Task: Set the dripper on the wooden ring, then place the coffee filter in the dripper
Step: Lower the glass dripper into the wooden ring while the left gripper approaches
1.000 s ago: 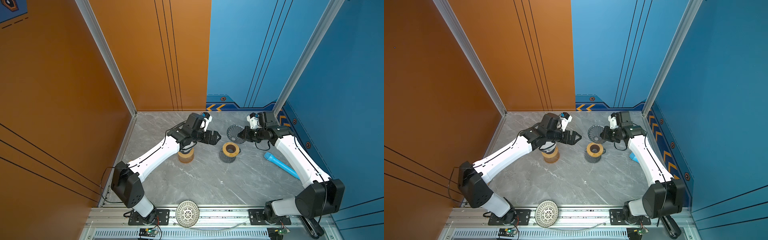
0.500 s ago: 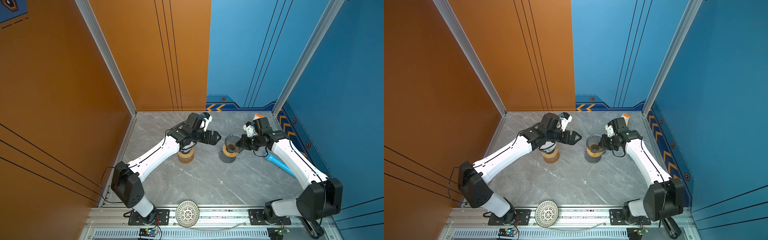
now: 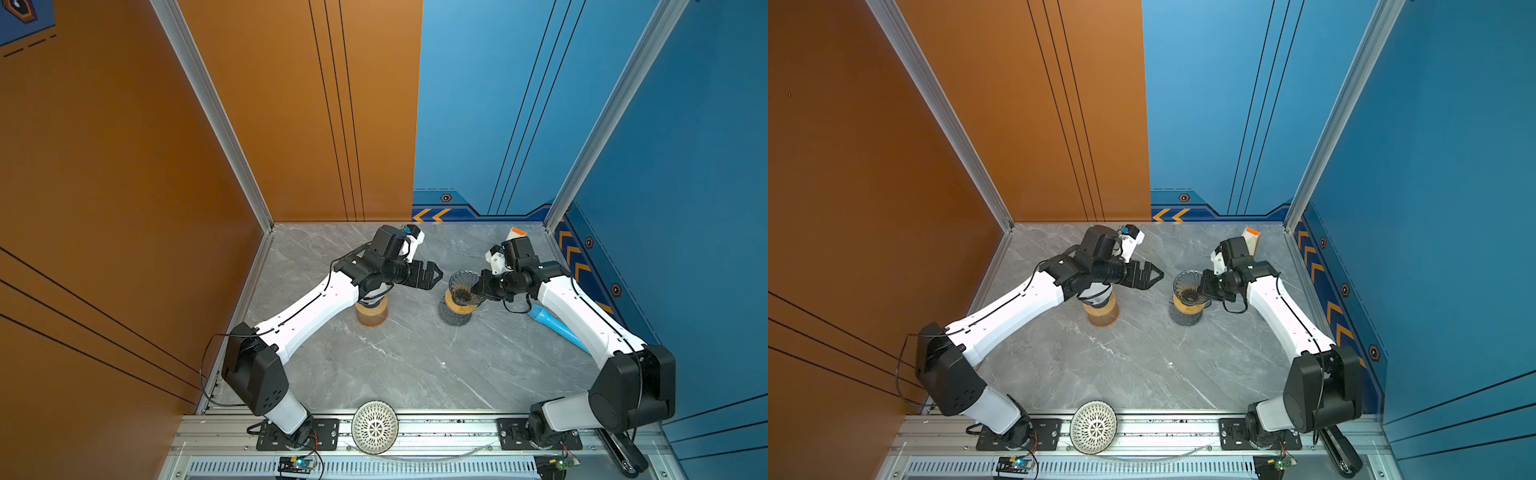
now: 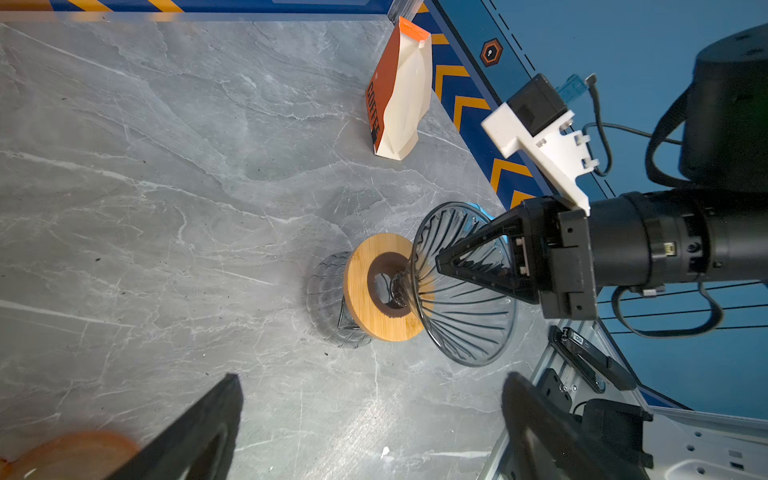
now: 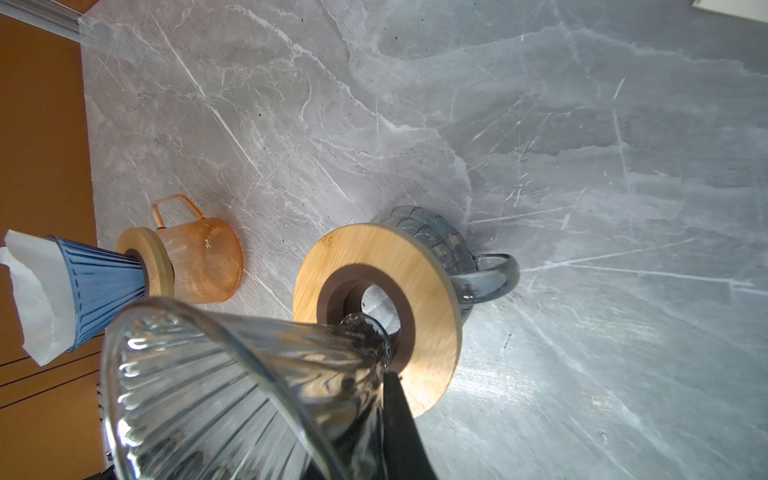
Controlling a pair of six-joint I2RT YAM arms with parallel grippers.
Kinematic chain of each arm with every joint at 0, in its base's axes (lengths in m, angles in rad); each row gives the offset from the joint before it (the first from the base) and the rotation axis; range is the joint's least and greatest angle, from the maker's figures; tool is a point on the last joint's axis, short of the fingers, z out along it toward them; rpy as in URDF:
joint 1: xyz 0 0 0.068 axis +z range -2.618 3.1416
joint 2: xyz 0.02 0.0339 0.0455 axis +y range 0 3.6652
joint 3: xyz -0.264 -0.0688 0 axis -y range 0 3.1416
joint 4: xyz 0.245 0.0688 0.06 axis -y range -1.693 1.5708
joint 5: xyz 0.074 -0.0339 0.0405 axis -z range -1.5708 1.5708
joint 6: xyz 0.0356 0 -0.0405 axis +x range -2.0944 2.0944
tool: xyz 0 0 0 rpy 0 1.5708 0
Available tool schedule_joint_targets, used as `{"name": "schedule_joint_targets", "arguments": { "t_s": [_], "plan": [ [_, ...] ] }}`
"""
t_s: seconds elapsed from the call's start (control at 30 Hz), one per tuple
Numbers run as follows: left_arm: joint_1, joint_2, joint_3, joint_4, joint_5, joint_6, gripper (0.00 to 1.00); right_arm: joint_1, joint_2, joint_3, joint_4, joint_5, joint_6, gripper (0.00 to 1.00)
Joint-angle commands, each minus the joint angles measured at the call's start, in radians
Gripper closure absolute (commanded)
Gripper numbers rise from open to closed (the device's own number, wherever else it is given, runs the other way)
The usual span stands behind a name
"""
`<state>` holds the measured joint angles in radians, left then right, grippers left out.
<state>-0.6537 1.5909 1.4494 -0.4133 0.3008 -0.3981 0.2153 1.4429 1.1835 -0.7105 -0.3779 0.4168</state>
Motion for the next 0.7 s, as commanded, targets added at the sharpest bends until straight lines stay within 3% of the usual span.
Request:
{"name": "schedule_joint_targets", "arguments": {
  "t_s": [0.0, 0.67],
  "plan": [
    [0.013, 0.006, -0.006, 0.011, 0.029, -0.01, 0.02, -0.001, 0.027, 0.004, 0.021, 0.015, -0.018, 1.0],
    [0.049, 0.025, 0.046, -0.086, 0.057, 0.047, 0.02, 0.067, 0.12, 0.001, 0.03, -0.066, -0.008, 1.0]
  ]
}}
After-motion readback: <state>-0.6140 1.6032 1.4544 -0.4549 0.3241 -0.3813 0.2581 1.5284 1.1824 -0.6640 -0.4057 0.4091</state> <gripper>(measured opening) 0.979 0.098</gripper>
